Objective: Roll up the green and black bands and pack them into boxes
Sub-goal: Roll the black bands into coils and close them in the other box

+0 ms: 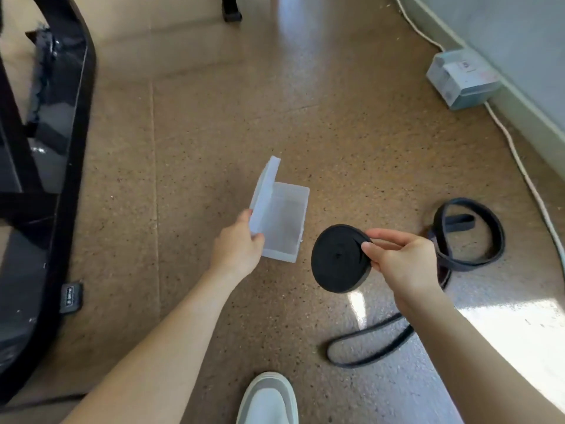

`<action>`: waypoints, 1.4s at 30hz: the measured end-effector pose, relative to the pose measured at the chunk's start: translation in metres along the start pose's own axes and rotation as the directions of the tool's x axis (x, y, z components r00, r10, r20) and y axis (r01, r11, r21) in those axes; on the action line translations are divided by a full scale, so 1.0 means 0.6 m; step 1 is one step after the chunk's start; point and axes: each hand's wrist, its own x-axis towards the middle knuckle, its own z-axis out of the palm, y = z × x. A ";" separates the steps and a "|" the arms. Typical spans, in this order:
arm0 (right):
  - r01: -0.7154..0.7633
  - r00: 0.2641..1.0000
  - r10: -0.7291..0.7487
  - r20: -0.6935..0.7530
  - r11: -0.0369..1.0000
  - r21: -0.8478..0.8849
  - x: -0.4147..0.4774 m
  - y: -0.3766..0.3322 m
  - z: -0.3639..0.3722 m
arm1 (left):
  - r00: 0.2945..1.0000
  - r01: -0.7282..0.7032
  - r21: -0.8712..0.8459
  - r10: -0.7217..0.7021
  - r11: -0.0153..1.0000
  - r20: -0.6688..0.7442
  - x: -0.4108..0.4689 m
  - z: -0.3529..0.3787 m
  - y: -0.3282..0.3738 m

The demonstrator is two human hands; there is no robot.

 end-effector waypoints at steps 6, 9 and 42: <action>-0.032 0.999 0.031 0.024 0.998 0.055 -0.015 0.019 -0.011 | 0.945 0.162 -0.449 -0.007 0.879 0.326 -0.053 0.018 -0.022; -0.029 0.999 0.030 0.011 0.998 -0.063 -0.008 0.037 -0.004 | 0.922 0.283 -0.591 -0.044 0.756 0.386 -0.057 0.026 -0.031; 0.229 0.901 -0.010 0.433 0.859 -0.458 -0.006 0.062 0.003 | 0.938 0.269 -0.725 -0.003 0.634 0.346 -0.126 0.097 0.038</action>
